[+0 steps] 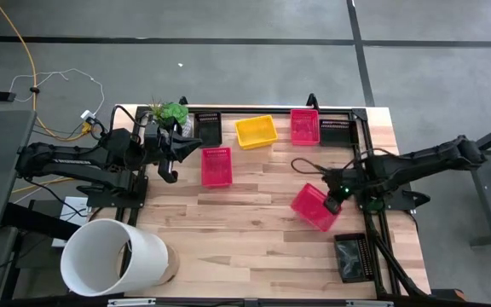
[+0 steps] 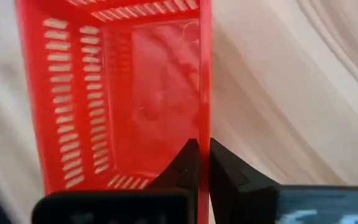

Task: Stack baskets by color
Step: Stack the bottom right red bin on the top right red bin

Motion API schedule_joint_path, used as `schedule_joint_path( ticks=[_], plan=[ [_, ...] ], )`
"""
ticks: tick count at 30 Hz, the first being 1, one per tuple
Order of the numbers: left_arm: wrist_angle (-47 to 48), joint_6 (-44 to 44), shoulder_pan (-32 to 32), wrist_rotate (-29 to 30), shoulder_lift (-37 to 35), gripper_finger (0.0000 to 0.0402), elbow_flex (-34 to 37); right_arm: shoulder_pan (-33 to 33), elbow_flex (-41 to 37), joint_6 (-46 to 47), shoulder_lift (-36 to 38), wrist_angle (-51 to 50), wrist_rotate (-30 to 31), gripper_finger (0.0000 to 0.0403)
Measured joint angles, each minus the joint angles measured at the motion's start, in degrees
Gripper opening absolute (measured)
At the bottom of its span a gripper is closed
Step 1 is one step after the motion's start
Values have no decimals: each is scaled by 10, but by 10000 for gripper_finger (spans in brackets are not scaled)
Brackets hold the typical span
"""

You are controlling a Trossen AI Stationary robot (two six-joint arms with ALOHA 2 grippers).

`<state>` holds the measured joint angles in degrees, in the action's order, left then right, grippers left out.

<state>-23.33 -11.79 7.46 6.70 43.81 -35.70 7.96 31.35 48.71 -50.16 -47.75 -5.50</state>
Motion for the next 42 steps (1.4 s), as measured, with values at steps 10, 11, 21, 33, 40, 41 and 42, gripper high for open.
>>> schedule_joint_path(
  ticks=[10, 11, 21, 33, 40, 41, 42],
  plan=[
    [0, 0, 0, 2, 0, 0, 0, -120, 172, -3, 7, 31, 175, 2],
    [0, 0, 0, 2, 0, 0, 0, -147, 179, 4, 7, 30, 187, 2],
    [0, 0, 0, 9, 0, 0, 0, -450, 155, 9, -66, 73, 117, 1],
    [2, 0, 0, 25, 0, 1, 0, -601, 155, -71, -226, 157, 17, 0],
    [15, 0, 0, 34, 0, 1, 0, -620, 155, -101, -230, 163, 1, 0],
    [15, 0, 0, 35, 0, 1, 0, -620, 155, -103, -230, 163, -7, 0],
    [15, 0, 0, 36, 0, 1, 0, -620, 155, -107, -232, 163, -10, 0]
  ],
)
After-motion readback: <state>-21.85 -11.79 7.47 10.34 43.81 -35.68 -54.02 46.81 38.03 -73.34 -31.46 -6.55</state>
